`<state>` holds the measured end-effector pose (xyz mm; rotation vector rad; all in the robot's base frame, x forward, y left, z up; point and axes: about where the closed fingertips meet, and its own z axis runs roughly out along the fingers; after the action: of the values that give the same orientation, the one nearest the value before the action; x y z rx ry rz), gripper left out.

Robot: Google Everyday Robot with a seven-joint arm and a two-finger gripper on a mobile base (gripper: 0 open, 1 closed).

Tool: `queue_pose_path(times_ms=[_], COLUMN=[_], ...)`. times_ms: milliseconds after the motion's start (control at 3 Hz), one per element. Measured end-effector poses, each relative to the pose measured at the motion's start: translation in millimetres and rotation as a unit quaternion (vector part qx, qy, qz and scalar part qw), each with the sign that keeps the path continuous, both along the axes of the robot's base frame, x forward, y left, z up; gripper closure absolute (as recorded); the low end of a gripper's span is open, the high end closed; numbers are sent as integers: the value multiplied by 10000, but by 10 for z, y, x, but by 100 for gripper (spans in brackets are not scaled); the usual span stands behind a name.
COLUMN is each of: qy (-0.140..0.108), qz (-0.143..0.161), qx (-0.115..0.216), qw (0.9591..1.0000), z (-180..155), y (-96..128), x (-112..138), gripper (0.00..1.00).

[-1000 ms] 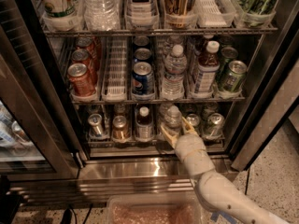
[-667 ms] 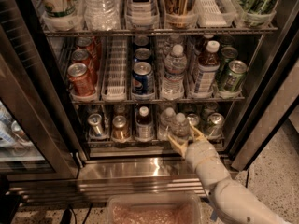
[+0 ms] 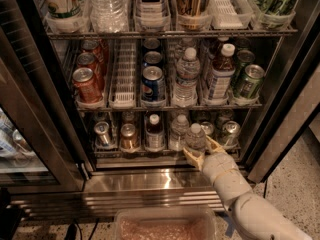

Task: Pick water bottle from bottom shelf of fridge

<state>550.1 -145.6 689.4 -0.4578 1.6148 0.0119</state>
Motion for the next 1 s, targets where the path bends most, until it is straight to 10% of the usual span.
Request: queue_pose_path(times_ms=[1000], qy=[549], qz=[1302], qx=[-175], qw=[9898], z=[161], y=[370], x=[-678], gripper=[100])
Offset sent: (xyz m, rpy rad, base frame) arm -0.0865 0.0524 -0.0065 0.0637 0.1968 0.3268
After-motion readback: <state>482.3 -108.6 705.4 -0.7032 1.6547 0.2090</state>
